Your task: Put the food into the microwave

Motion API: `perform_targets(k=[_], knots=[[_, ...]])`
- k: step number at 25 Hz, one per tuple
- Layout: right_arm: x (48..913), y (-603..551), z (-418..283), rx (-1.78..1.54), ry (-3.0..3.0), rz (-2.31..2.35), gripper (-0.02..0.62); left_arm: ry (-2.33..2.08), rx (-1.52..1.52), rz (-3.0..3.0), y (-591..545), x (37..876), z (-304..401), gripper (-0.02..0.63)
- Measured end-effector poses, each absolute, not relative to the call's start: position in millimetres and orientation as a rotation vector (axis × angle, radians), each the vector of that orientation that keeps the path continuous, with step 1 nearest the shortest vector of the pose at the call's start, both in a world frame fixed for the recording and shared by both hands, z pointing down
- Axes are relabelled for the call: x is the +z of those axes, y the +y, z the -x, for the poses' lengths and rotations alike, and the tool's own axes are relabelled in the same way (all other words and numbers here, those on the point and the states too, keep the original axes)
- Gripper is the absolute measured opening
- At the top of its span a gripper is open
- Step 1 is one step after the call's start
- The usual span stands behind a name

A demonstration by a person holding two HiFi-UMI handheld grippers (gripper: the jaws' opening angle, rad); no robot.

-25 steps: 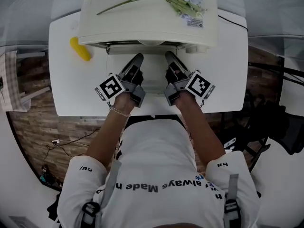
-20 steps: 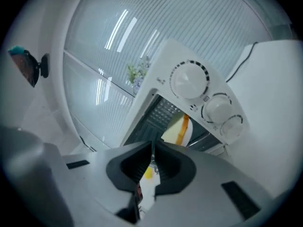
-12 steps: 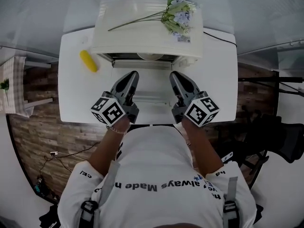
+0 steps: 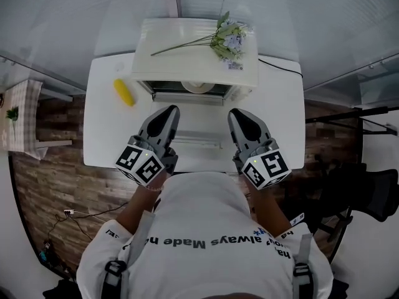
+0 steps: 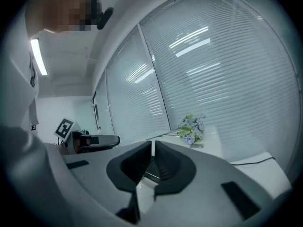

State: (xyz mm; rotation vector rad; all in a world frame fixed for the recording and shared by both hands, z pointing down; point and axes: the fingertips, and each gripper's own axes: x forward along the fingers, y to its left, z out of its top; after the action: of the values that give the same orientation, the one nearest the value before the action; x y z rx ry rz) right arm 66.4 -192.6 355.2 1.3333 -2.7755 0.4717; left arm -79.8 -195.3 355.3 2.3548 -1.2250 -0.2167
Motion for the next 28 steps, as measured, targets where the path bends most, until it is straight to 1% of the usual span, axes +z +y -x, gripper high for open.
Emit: perform_targets(k=[7,14,28], knots=[[310,-176,-64,0.294,-2.79,-1.304,0.025,-1.298,-0.171,-2.46,-184,316,77,0.017],[276,-165,-63,0.228,-2.8,-1.304,0.025,-1.35,-0.161,-2.494,-175,287,76,0.018],[257,-158,-64,0.179,-2.781,-1.317,0.025,-1.353,-0.181,-2.563,-169,266,73,0.018]])
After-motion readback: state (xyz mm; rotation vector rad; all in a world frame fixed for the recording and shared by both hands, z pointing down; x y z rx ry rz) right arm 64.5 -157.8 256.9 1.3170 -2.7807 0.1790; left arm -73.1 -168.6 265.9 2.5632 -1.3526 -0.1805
